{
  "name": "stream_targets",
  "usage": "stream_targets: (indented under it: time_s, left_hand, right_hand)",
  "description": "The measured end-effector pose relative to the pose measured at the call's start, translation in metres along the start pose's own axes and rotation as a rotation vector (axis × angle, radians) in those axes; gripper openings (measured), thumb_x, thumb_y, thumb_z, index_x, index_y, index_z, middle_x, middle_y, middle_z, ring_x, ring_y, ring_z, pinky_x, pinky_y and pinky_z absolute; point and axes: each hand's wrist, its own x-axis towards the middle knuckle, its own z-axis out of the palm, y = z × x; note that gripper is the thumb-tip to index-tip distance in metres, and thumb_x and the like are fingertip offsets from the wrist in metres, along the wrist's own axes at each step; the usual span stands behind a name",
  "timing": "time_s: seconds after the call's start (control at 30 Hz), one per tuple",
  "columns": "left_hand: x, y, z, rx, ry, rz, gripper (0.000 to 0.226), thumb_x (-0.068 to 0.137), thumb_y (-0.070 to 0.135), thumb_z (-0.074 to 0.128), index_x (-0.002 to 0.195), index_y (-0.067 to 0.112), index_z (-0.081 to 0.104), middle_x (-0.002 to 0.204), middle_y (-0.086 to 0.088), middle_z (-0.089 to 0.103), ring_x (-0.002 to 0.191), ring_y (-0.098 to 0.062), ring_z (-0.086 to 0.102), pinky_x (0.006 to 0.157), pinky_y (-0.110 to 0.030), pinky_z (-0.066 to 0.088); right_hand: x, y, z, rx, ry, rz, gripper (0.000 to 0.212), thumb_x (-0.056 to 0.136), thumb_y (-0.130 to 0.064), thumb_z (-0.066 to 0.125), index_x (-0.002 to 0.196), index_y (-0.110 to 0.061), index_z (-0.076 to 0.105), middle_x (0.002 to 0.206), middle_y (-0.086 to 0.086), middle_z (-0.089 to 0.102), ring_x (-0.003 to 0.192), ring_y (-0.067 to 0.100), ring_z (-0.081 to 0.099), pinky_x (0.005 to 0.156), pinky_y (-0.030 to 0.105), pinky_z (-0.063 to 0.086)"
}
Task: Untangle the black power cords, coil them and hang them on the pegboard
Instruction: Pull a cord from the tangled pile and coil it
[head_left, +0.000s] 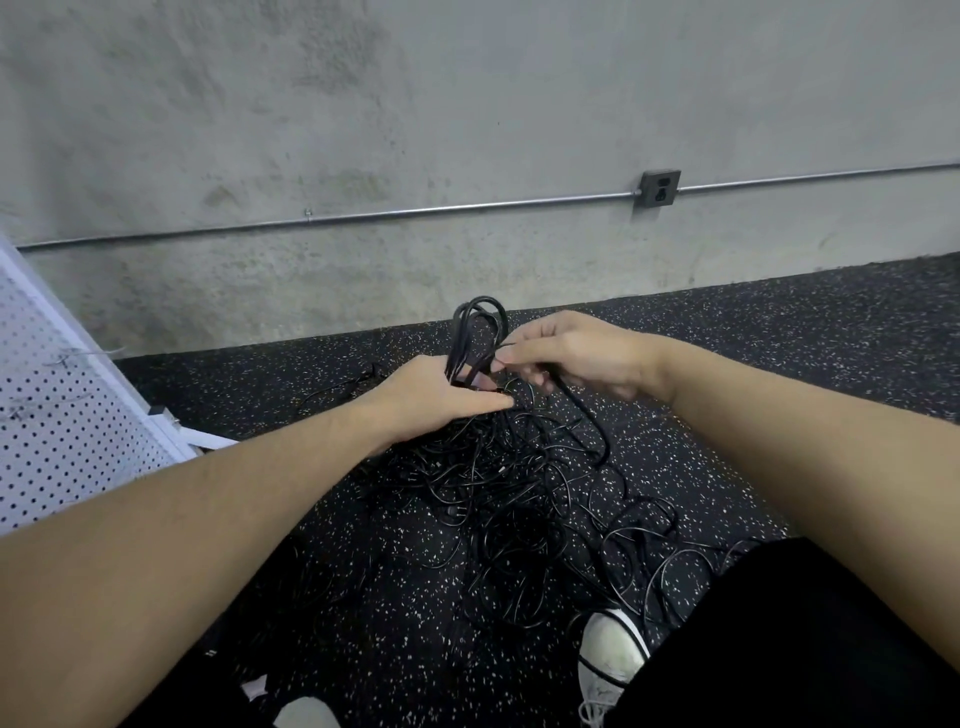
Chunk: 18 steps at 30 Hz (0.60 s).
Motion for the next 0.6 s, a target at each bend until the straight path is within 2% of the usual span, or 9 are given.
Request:
stream_targets:
  time_s: [0.07,0.13,0.17,0.2,0.23,0.3,0.47,0.53,0.6]
  left_hand:
    - [0.0,-0.004,0.0,0.07,0.005,0.003,0.018,0.094,0.046,0.068,0.099,0.031,0.077,0.106,0.008,0.073,0.107,-0.012,0.065,0.101,-0.034,0.047]
    - [-0.001,-0.004,0.001,0.111,-0.024,0.004,0.028,0.104,0.044,0.053,0.104,0.033,0.078,0.11,-0.006,0.069,0.11,-0.023,0.063,0.105,-0.039,0.043]
    - [-0.002,-0.003,0.002,0.099,-0.034,0.011,0.033,0.106,0.044,0.047,0.104,0.033,0.078,0.127,-0.012,0.05,0.104,-0.024,0.064,0.101,-0.04,0.043]
    - [-0.002,-0.001,0.003,0.067,-0.032,0.024,0.037,0.107,0.044,0.044,0.104,0.032,0.078,0.126,0.003,0.035,0.089,-0.024,0.064,0.093,-0.039,0.044]
    - [0.0,0.0,0.003,0.026,-0.018,0.034,0.039,0.108,0.045,0.043,0.101,0.031,0.079,0.098,0.015,0.037,0.07,-0.021,0.058,0.081,-0.037,0.044]
    - [0.005,-0.002,0.0,-0.039,0.014,0.029,0.043,0.108,0.045,0.042,0.097,0.029,0.08,0.076,-0.002,0.043,0.055,-0.01,0.046,0.068,-0.031,0.039]
    - [0.003,-0.012,-0.001,-0.017,-0.011,0.022,0.048,0.108,0.045,0.041,0.09,0.024,0.079,0.066,0.004,0.048,0.053,-0.008,0.044,0.066,-0.032,0.038]
    - [0.001,-0.008,0.002,-0.045,-0.016,0.064,0.048,0.109,0.043,0.04,0.089,0.017,0.076,0.063,0.007,0.047,0.052,-0.008,0.043,0.062,-0.029,0.037]
    - [0.0,0.001,0.005,-0.046,-0.01,0.135,0.049,0.11,0.041,0.038,0.088,0.013,0.072,0.064,0.006,0.046,0.054,-0.01,0.044,0.062,-0.027,0.039]
  right_hand:
    - [-0.003,-0.001,0.001,-0.109,0.096,0.002,0.02,0.097,-0.031,0.066,0.088,-0.014,0.071,0.064,-0.005,0.058,0.053,0.01,0.051,0.057,0.027,0.047]
    - [-0.001,-0.002,0.001,-0.415,0.298,0.012,0.041,0.086,-0.055,0.071,0.074,-0.016,0.063,0.056,-0.005,0.057,0.047,0.011,0.051,0.055,0.033,0.049]
    - [0.002,-0.002,0.0,-0.564,0.413,0.015,0.052,0.079,-0.066,0.07,0.067,-0.017,0.056,0.053,-0.005,0.053,0.045,0.011,0.046,0.051,0.029,0.044]
    - [0.004,-0.004,-0.001,-0.648,0.504,0.01,0.059,0.075,-0.073,0.069,0.063,-0.018,0.05,0.052,-0.004,0.05,0.045,0.011,0.041,0.049,0.026,0.038]
    - [0.006,-0.005,-0.002,-0.632,0.55,-0.021,0.06,0.075,-0.073,0.068,0.063,-0.019,0.046,0.053,-0.003,0.047,0.045,0.011,0.038,0.049,0.025,0.034]
    - [0.01,-0.005,-0.005,-0.406,0.512,-0.129,0.05,0.085,-0.059,0.07,0.068,-0.017,0.049,0.057,-0.002,0.044,0.046,0.007,0.034,0.05,0.025,0.032]
    - [0.011,0.006,-0.005,-0.235,0.374,-0.136,0.021,0.101,-0.034,0.06,0.101,-0.014,0.062,0.059,-0.011,0.051,0.042,0.004,0.039,0.045,0.02,0.033]
    - [0.016,0.008,-0.005,-0.269,0.495,-0.206,0.016,0.099,-0.037,0.063,0.094,-0.022,0.065,0.085,-0.013,0.063,0.056,-0.003,0.049,0.057,0.017,0.036]
    - [0.022,0.008,-0.003,-0.258,0.626,-0.238,0.018,0.095,-0.044,0.066,0.085,-0.031,0.061,0.103,-0.008,0.059,0.074,0.004,0.057,0.068,0.026,0.047]
